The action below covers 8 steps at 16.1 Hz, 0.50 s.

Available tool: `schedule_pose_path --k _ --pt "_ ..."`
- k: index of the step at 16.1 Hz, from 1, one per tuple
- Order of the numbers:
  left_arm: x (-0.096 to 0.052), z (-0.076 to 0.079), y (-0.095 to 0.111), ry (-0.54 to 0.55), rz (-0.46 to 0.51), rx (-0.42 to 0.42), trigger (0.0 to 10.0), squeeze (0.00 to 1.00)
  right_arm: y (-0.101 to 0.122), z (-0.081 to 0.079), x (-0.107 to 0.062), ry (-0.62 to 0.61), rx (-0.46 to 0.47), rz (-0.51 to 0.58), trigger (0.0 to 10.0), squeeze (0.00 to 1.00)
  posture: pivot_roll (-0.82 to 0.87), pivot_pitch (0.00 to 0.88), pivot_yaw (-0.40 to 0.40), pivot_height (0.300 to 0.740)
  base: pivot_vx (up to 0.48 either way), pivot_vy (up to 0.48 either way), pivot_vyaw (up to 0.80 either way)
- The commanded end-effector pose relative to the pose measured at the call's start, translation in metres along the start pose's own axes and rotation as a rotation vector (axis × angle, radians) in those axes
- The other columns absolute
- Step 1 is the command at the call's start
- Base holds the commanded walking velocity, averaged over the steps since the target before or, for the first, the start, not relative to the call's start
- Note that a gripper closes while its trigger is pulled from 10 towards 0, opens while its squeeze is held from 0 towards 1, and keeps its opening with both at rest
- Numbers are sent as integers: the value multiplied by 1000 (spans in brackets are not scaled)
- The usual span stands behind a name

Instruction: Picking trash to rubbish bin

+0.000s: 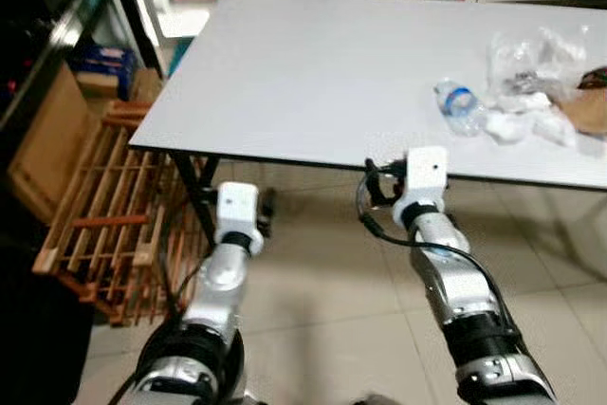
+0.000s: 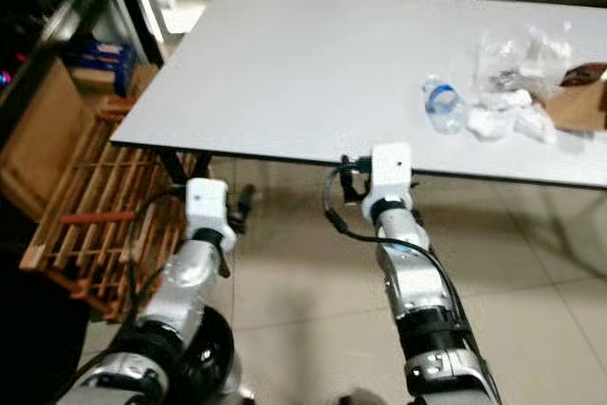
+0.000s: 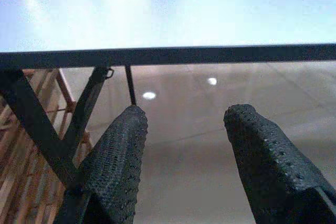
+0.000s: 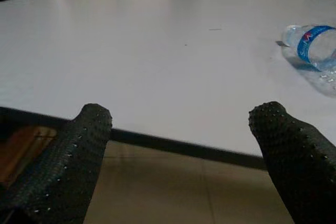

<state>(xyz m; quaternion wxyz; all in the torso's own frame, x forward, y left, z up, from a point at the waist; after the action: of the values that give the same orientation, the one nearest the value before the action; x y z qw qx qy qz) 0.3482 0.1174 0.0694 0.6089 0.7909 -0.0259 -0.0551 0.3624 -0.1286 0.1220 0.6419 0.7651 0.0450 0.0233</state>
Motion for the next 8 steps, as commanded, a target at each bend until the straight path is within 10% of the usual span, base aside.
schedule_pose_path --k 1,8 --pt "0 10 1 -23 1 -11 10000 0 -2 9 -2 -20 -12 -12 10000 0 -46 101 27 740 0 0 -800" --pt "0 10 3 -28 4 -11 10000 0 -3 9 -2 -23 -9 -12 10000 0 -49 98 29 740 0 0 -800"
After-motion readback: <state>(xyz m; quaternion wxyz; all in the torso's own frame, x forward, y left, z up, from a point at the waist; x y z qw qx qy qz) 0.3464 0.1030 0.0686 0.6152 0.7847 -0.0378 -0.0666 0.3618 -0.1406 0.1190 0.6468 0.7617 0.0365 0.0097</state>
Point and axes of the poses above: a point about 5 cm out from each wrist's last joint towards the gripper, its own x axis pointing out of the wrist towards the gripper, its own y axis along the axis of the wrist's last joint, z = x × y, the point moved 2 cm from there along x, pointing out of the wrist towards the gripper, and after that the axes turned 13 degrees about x, right-handed, at the moved point
